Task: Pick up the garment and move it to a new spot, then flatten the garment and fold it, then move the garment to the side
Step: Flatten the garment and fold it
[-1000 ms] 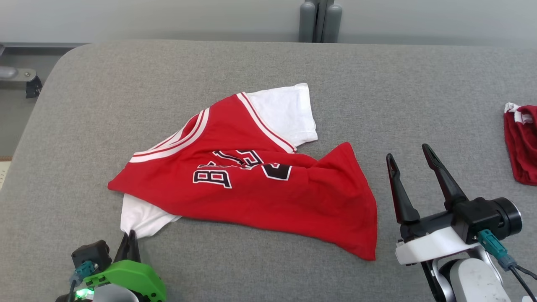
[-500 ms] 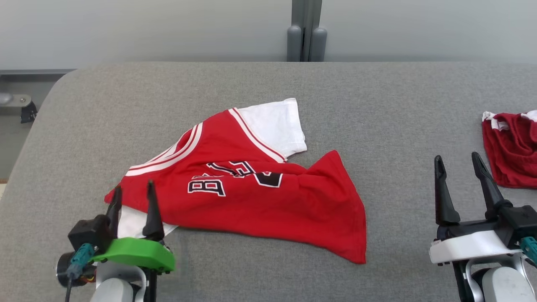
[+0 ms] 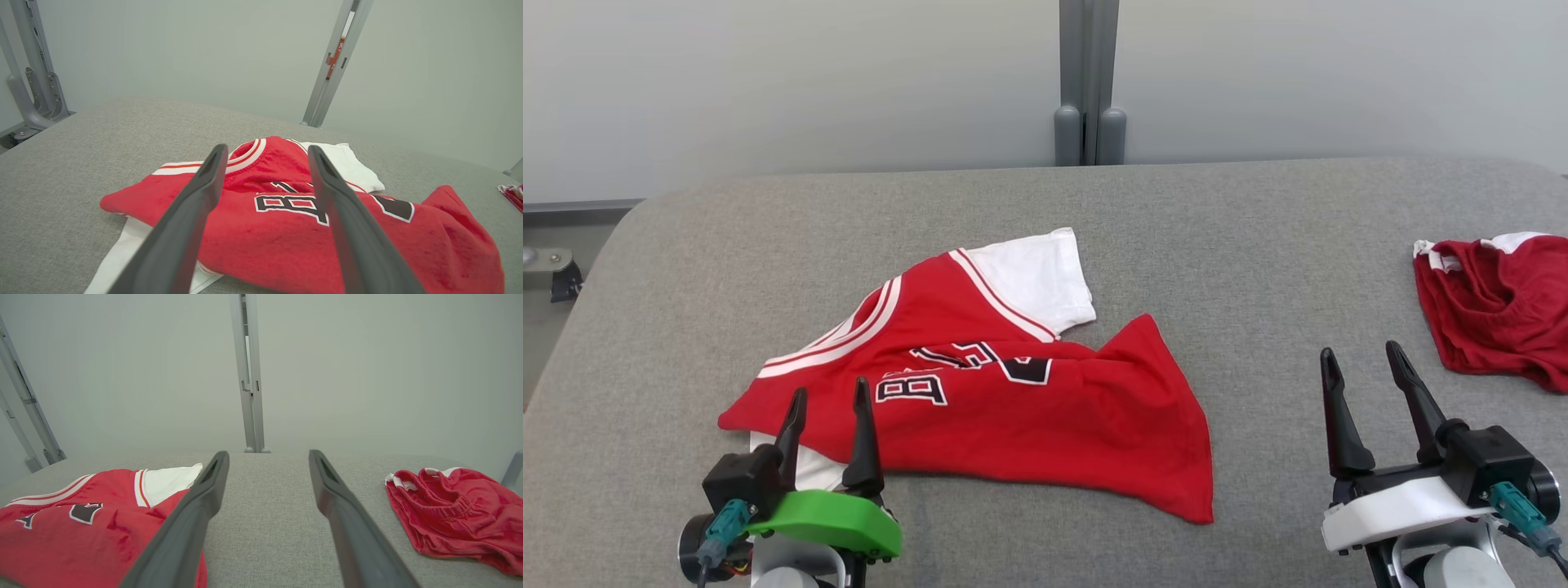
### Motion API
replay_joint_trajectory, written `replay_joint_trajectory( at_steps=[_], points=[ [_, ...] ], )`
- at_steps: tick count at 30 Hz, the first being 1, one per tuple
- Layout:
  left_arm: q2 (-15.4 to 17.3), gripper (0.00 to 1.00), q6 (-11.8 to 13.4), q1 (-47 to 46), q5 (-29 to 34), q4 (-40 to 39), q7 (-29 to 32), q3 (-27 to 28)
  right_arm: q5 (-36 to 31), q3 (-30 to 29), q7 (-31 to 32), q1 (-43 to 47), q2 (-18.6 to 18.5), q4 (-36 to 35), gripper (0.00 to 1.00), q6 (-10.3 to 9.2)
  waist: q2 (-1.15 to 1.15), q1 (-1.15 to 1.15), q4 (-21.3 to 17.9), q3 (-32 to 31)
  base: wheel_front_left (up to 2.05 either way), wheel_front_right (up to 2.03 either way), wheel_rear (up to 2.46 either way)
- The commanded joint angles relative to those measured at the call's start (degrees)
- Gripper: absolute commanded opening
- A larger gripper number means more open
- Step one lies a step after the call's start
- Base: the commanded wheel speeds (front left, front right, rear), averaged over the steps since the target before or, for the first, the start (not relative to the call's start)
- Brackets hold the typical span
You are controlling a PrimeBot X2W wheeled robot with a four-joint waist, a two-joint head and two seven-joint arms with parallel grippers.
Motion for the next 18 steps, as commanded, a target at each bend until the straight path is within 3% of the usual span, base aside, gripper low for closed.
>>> replay_joint_trajectory(
  at_steps=[1,18],
  points=[
    [-0.23,1.0,-0.23,0.85,0.9,-0.22,-0.16,0.37,0.39,0.24,-0.14,0.11,-0.1,0.42,1.0,-0.06,0.0,0.0,-0.31,-0.57,0.0,0.0,0.0],
    [-0.87,1.0,-0.53,2.38,3.37,0.85,-0.17,1.44,1.4,1.34,-0.15,0.62,-0.08,2.43,1.0,-0.06,0.0,0.0,-0.35,-1.16,0.0,0.0,0.0]
  ],
)
